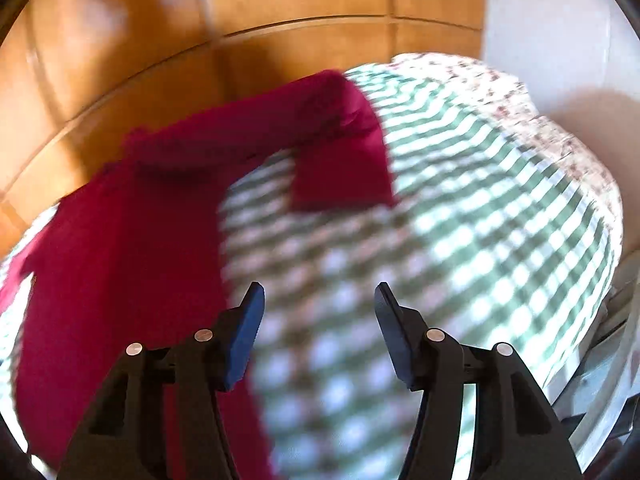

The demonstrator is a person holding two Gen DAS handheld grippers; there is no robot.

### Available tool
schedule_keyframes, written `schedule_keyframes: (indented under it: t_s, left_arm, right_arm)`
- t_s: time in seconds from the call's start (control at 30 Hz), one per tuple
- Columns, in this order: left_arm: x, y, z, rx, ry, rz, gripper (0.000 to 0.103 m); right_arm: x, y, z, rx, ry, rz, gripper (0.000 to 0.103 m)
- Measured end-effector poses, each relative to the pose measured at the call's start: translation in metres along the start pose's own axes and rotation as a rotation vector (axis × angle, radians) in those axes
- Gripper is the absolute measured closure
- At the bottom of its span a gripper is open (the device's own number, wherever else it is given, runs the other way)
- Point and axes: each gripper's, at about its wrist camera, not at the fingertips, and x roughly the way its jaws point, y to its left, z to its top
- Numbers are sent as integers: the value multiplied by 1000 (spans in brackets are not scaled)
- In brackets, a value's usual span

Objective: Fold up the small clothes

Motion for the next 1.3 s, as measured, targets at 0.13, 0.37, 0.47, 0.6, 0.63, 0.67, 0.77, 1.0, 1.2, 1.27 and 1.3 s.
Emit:
schedule_keyframes:
  t_s: [0.13, 0.37, 0.47, 0.6, 0.63, 0.67, 0.77, 1.0, 1.2, 1.27, 1.3]
  left_arm:
    - [32, -21, 11, 46, 46, -15, 48]
    - [73, -36, 19, 83, 112, -3, 47]
    - [79, -33, 17, 73, 126, -5, 44]
    - [81, -30, 15, 63, 133, -18, 42]
    - [83, -31, 16, 60, 132, -19, 41]
    - [83, -31, 16, 49, 131, -24, 40]
    - [85, -30, 16, 18, 128, -33, 38]
    - [87, -32, 18, 4, 136, -27, 38]
    - [88, -33, 20, -4, 143, 1, 38]
    - [89, -34, 20, 0, 144, 12, 38]
    - [90, -36, 20, 6, 145, 18, 37]
  right_arm:
    - [28, 38, 18, -253, -34, -92, 47]
    - [102, 32, 50, -301, 107, -82, 81]
    - [77, 18, 72, -236, 61, -48, 98]
    - [9, -23, 103, -112, -76, 11, 98]
    - [-7, -35, 110, -79, -107, 22, 98]
    - [-25, -45, 116, -46, -138, 30, 98]
    - [-69, -87, 134, 53, -225, 3, 98]
    - [-11, -149, 161, 223, -129, -174, 98]
    - [59, -191, 167, 302, -11, -339, 98]
    - [86, -202, 168, 319, 30, -377, 98]
    - [97, -207, 166, 345, 49, -355, 98]
